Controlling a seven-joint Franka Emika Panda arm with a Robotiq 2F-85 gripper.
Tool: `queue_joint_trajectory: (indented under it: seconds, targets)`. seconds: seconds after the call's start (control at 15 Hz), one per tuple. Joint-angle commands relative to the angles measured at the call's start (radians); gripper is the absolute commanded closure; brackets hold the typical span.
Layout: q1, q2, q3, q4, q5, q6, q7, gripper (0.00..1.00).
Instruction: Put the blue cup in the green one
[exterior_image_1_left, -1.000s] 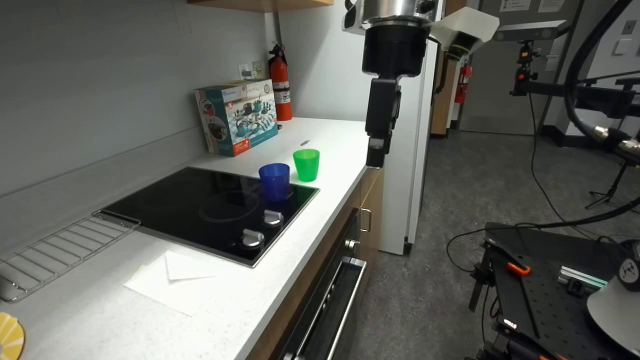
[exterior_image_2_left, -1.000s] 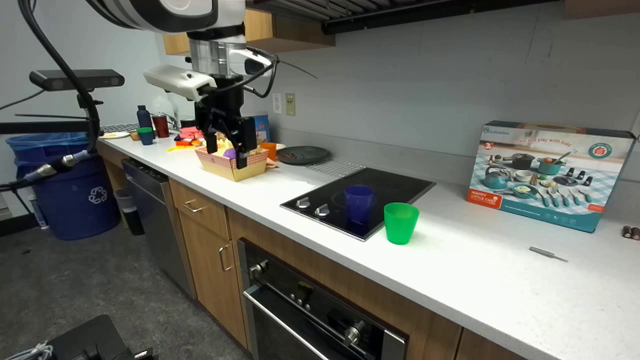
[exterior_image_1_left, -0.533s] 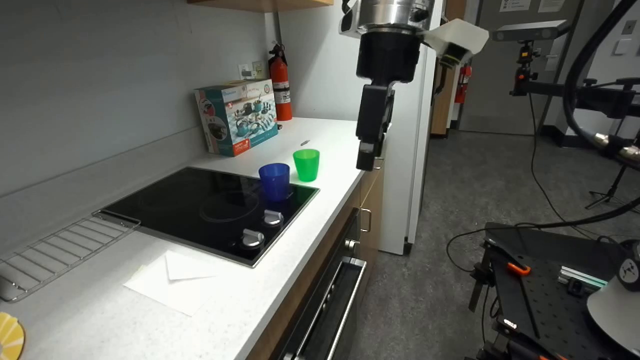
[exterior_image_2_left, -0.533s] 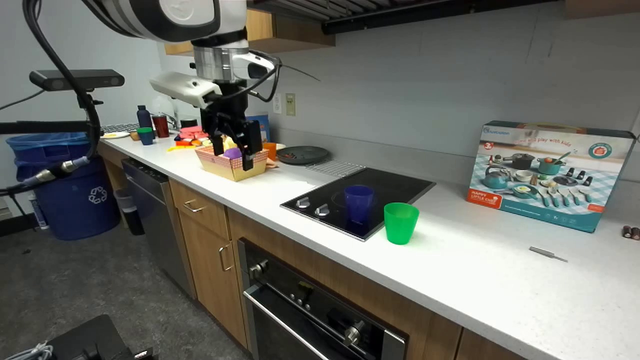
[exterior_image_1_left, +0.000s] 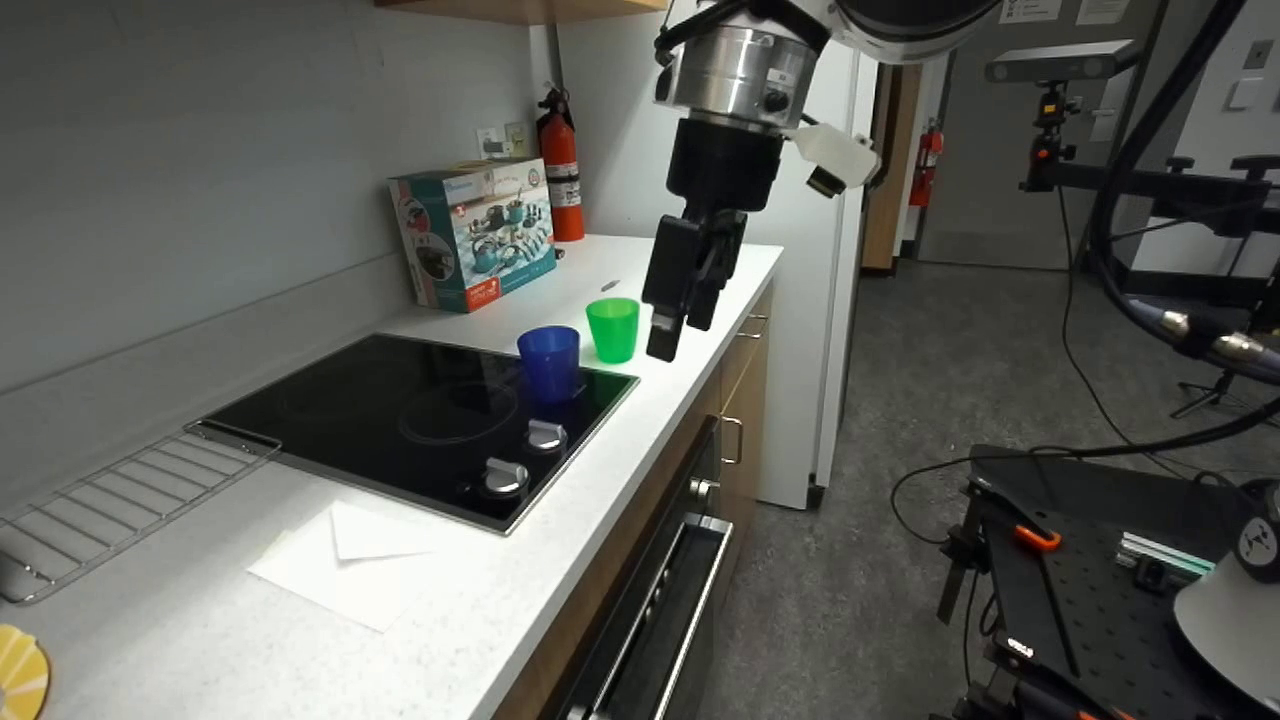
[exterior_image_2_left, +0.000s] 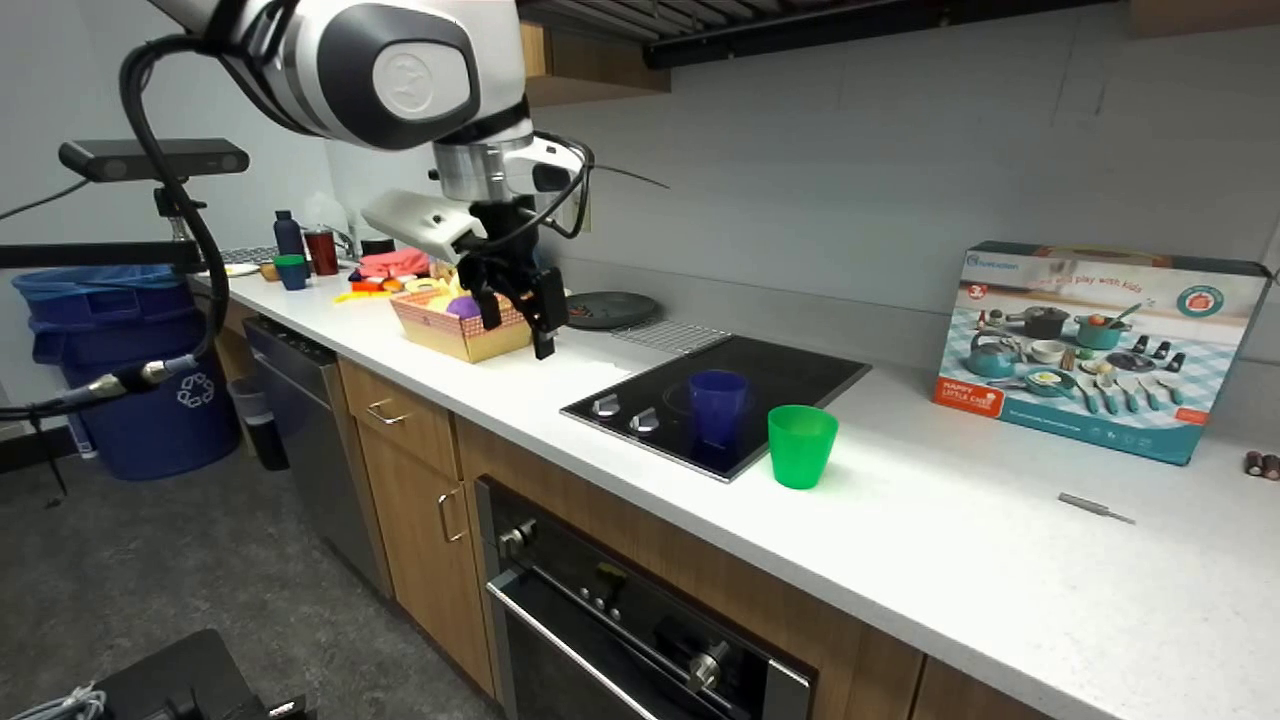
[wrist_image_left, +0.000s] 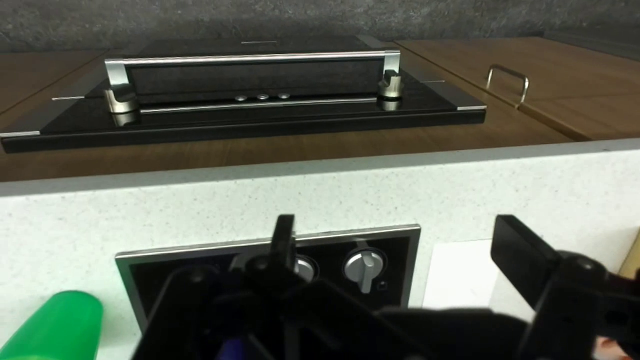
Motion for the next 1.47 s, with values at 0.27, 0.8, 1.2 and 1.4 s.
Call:
queue_joint_trajectory:
  seconds: [0.27, 0.8, 1.2, 1.4]
  targets:
    - [-0.014, 0.021, 0.011, 0.020, -0.001, -0.003, 0.010, 0.00]
    - [-0.014, 0.037, 0.012, 0.014, 0.003, 0.022, 0.014, 0.00]
    - [-0.023, 0.156, 0.012, 0.037, -0.004, 0.120, 0.042, 0.00]
    - [-0.028, 0.239, 0.006, 0.066, 0.010, 0.181, 0.045, 0.00]
